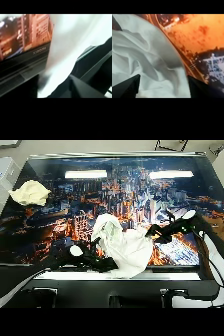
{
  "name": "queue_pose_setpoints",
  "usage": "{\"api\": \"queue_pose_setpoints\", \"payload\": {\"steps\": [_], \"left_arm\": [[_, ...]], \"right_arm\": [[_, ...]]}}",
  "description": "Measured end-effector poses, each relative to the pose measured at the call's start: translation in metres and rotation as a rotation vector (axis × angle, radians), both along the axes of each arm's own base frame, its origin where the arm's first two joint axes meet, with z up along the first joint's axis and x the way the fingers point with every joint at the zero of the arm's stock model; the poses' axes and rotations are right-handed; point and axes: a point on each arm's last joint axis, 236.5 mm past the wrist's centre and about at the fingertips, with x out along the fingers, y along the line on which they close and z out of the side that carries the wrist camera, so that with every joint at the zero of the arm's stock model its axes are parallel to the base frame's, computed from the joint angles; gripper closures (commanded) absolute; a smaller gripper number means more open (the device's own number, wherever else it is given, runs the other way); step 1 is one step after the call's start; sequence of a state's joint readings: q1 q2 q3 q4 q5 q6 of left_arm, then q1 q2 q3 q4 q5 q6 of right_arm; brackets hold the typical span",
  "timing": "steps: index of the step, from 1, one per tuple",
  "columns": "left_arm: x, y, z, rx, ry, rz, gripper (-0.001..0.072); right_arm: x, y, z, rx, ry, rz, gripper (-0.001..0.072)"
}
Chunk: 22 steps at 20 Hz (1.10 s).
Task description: Fold the clothes and pants, and hang the long-sleeved shirts on hangers.
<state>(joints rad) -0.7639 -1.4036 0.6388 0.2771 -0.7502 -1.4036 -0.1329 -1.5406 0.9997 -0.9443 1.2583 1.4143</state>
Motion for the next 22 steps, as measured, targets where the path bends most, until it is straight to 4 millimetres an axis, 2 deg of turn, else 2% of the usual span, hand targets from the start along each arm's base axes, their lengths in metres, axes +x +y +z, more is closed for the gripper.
{"api": "queue_pose_setpoints", "payload": {"steps": [1, 2, 3, 4, 7, 9, 10, 11, 13, 14, 15, 16, 17, 18, 19, 20, 22], "left_arm": [[0.000, -0.003, -0.001, -0.002, 0.004, 0.001, 0.0618], [0.000, -0.004, -0.002, -0.002, 0.004, 0.000, 0.0678], [0.000, -0.005, -0.002, -0.004, 0.000, -0.003, 0.0680], [0.000, -0.006, -0.001, -0.009, -0.007, -0.007, 0.0681], [0.011, -0.008, 0.015, -0.039, -0.076, -0.027, 0.0682], [0.030, -0.007, 0.045, -0.073, -0.184, -0.059, 0.0682], [0.045, -0.005, 0.070, -0.098, -0.262, -0.073, 0.0682], [0.064, -0.002, 0.101, -0.122, -0.358, -0.081, 0.0682], [0.106, 0.010, 0.182, -0.179, -0.576, -0.055, 0.0681], [0.128, 0.021, 0.237, -0.211, -0.715, -0.018, 0.0680], [0.147, 0.035, 0.296, -0.246, -0.854, 0.037, 0.0680], [0.159, 0.053, 0.363, -0.282, -1.012, 0.102, 0.0680], [0.163, 0.071, 0.425, -0.318, -1.158, 0.170, 0.0680], [0.158, 0.092, 0.488, -0.351, -1.310, 0.236, 0.0680], [0.147, 0.110, 0.541, -0.387, -1.439, 0.293, 0.0680], [0.129, 0.127, 0.588, -0.420, -1.560, 0.337, 0.0680], [0.095, 0.154, 0.655, -0.469, -1.743, 0.411, 0.0680]], "right_arm": [[0.000, 0.006, -0.002, 0.001, 0.005, 0.000, 0.0103], [0.003, 0.012, -0.004, 0.000, -0.001, -0.001, 0.0270], [0.005, 0.016, -0.007, -0.012, -0.010, 0.002, 0.0551], [0.006, 0.018, -0.012, -0.031, -0.019, 0.011, 0.0668], [0.016, 0.028, -0.002, -0.014, -0.049, 0.016, 0.0669], [0.034, 0.031, 0.024, -0.008, -0.141, 0.051, 0.0669], [0.050, 0.031, 0.047, -0.014, -0.220, 0.067, 0.0669], [0.067, 0.030, 0.076, -0.024, -0.312, 0.081, 0.0669], [0.107, 0.024, 0.158, -0.071, -0.568, 0.094, 0.0669], [0.126, 0.021, 0.216, -0.100, -0.738, 0.085, 0.0669], [0.136, 0.017, 0.275, -0.129, -0.900, 0.068, 0.0669], [0.139, 0.012, 0.341, -0.161, -1.077, 0.043, 0.0669], [0.133, 0.007, 0.402, -0.188, -1.236, 0.014, 0.0669], [0.118, 0.003, 0.464, -0.207, -1.394, -0.024, 0.0669], [0.098, 0.001, 0.515, -0.215, -1.522, -0.060, 0.0669], [0.073, -0.001, 0.560, -0.216, -1.640, -0.094, 0.0669], [0.026, -0.003, 0.620, -0.203, -1.803, -0.146, 0.0669]]}}
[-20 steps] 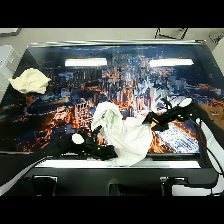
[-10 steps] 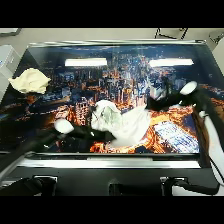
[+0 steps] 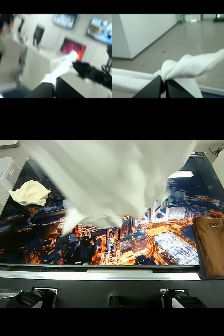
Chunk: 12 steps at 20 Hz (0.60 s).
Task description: Fold the clothes and pants, and hang the long-sleeved shirts on hangers.
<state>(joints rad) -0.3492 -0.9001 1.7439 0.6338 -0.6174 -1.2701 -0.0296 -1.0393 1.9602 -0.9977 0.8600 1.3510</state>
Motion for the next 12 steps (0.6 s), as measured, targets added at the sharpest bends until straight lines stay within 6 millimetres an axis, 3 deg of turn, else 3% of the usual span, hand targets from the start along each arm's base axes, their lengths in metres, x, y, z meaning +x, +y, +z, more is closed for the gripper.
{"api": "queue_pose_setpoints", "payload": {"steps": [3, 7, 10, 12], "left_arm": [[-0.034, 0.032, 0.058, -0.089, -0.175, 0.083, 0.0679], [-0.043, 0.064, 0.094, -0.170, -0.310, 0.208, 0.0679], [-0.017, 0.075, 0.098, -0.152, -0.367, 0.330, 0.0679], [0.024, 0.075, 0.084, -0.085, -0.361, 0.415, 0.0679]], "right_arm": [[-0.047, -0.001, 0.043, 0.018, -0.133, -0.008, 0.0669], [-0.065, -0.002, 0.059, 0.034, -0.180, -0.007, 0.0669], [-0.046, 0.002, 0.039, 0.019, -0.101, 0.008, 0.0669], [-0.015, 0.009, -0.004, -0.004, 0.061, 0.037, 0.0669]]}}
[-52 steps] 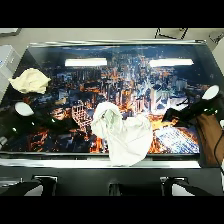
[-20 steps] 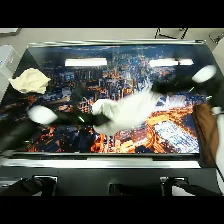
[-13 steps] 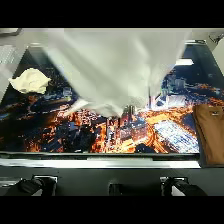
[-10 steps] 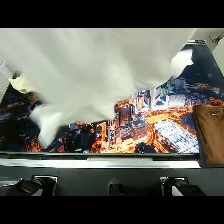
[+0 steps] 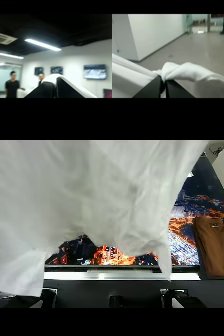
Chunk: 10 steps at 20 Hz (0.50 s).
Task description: Fold the clothes and pants, and hang the long-sleeved shirts on hangers.
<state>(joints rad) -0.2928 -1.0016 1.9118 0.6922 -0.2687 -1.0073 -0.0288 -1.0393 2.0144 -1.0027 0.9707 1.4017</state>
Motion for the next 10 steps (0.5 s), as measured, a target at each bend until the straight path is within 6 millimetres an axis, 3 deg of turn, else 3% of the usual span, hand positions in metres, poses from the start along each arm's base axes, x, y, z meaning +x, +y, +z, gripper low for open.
{"api": "queue_pose_setpoints", "payload": {"steps": [2, 4, 7, 9, 10], "left_arm": [[0.063, -0.006, -0.033, 0.066, 0.082, 0.062, 0.0679], [0.139, -0.018, -0.092, 0.154, 0.228, 0.075, 0.0679], [0.241, -0.057, -0.234, 0.258, 0.586, -0.062, 0.0679], [0.283, -0.080, -0.329, 0.250, 0.827, -0.162, 0.0680], [0.291, -0.098, -0.383, 0.265, 0.968, -0.230, 0.0680]], "right_arm": [[0.038, 0.004, -0.069, -0.035, 0.248, 0.028, 0.0669], [0.073, 0.000, -0.157, -0.077, 0.550, 0.029, 0.0668], [0.098, -0.017, -0.298, -0.138, 1.010, 0.006, 0.0669], [0.096, -0.023, -0.382, -0.161, 1.274, 0.013, 0.0669], [0.088, -0.029, -0.421, -0.178, 1.405, 0.007, 0.0669]]}}
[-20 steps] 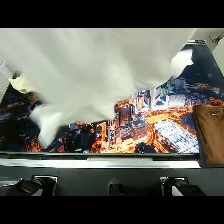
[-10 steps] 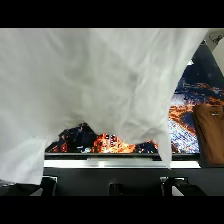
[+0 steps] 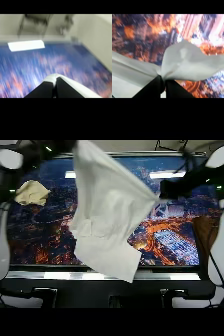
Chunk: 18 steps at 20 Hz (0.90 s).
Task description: Fold the clothes and pants, and hang the long-sleeved shirts on hangers.
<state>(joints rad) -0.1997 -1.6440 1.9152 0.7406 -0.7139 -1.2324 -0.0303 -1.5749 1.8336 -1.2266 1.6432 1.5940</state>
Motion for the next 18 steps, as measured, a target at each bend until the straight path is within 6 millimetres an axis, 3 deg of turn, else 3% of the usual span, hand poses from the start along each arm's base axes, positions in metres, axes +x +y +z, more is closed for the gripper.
{"api": "queue_pose_setpoints", "payload": {"steps": [2, 3, 4, 5, 6, 9, 15, 18], "left_arm": [[-0.007, -0.033, -0.093, 0.017, 0.273, -0.111, 0.0680], [-0.018, -0.046, -0.130, 0.029, 0.392, -0.164, 0.0667], [-0.033, -0.058, -0.163, 0.045, 0.506, -0.214, 0.0535], [-0.048, -0.067, -0.189, 0.055, 0.609, -0.256, 0.0242], [-0.061, -0.072, -0.204, 0.060, 0.686, -0.289, 0.0043], [-0.089, -0.057, -0.221, 0.078, 0.851, -0.338, 0.0048], [-0.142, 0.066, -0.212, 0.313, 1.063, -0.231, 0.0049], [-0.191, 0.094, -0.234, 0.379, 1.163, -0.169, 0.0054]], "right_arm": [[-0.020, -0.004, -0.051, -0.012, 0.183, 0.010, 0.0669], [-0.029, -0.003, -0.071, -0.011, 0.253, 0.015, 0.0669], [-0.037, -0.005, -0.084, -0.017, 0.303, 0.016, 0.0669], [-0.042, -0.005, -0.094, -0.018, 0.336, 0.015, 0.0669], [-0.046, -0.005, -0.102, -0.018, 0.362, 0.016, 0.0669], [-0.053, -0.007, -0.112, -0.025, 0.394, 0.021, 0.0669], [-0.059, -0.021, -0.115, -0.087, 0.409, 0.023, 0.0669], [-0.061, -0.026, -0.115, -0.110, 0.413, 0.022, 0.0668]]}}
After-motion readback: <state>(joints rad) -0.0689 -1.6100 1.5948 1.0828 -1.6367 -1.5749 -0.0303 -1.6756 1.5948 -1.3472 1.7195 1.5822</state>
